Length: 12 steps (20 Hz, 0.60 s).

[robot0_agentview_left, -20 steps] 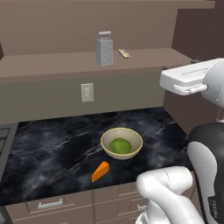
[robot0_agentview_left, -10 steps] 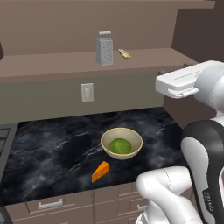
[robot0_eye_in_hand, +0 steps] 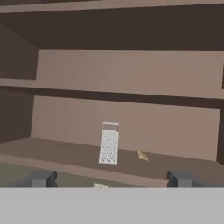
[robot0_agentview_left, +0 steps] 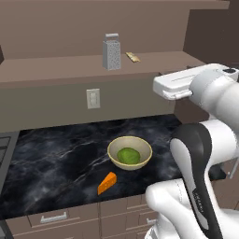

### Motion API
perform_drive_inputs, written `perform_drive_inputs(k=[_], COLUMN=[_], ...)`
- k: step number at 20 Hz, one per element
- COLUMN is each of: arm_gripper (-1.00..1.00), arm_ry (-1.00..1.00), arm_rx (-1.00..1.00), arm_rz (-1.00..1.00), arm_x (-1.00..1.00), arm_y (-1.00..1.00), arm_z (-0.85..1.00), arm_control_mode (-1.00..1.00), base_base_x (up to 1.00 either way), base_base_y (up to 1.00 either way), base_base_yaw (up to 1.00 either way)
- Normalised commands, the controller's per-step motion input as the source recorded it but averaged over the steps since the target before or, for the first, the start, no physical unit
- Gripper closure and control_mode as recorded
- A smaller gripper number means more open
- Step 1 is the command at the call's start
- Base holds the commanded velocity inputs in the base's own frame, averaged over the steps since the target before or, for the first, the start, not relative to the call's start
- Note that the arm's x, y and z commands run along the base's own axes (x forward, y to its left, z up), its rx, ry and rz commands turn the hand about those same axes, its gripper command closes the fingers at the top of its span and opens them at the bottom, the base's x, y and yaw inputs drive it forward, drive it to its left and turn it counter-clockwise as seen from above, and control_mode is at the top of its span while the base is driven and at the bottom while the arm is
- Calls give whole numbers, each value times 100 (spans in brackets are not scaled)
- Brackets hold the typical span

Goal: Pick the cheese from the fridge and the cheese grater from the cabinet and place them next to the salad bowl.

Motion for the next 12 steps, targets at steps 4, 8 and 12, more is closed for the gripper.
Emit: perform_drive_inputs(k=[4,8,12], arm_gripper=[-100,-100,-100], arm_ry=[28,26,17], arm_rx=[3,1,0], arm_rz=[0,0,0], arm_x=[25,27,12], arm_y=[0,0,0], arm_z=[30,30,15], arm_control_mode=[-100,-100,-100], base_base_x=[0,0,0], base_base_y=[0,0,0], base_base_yaw=[0,0,0])
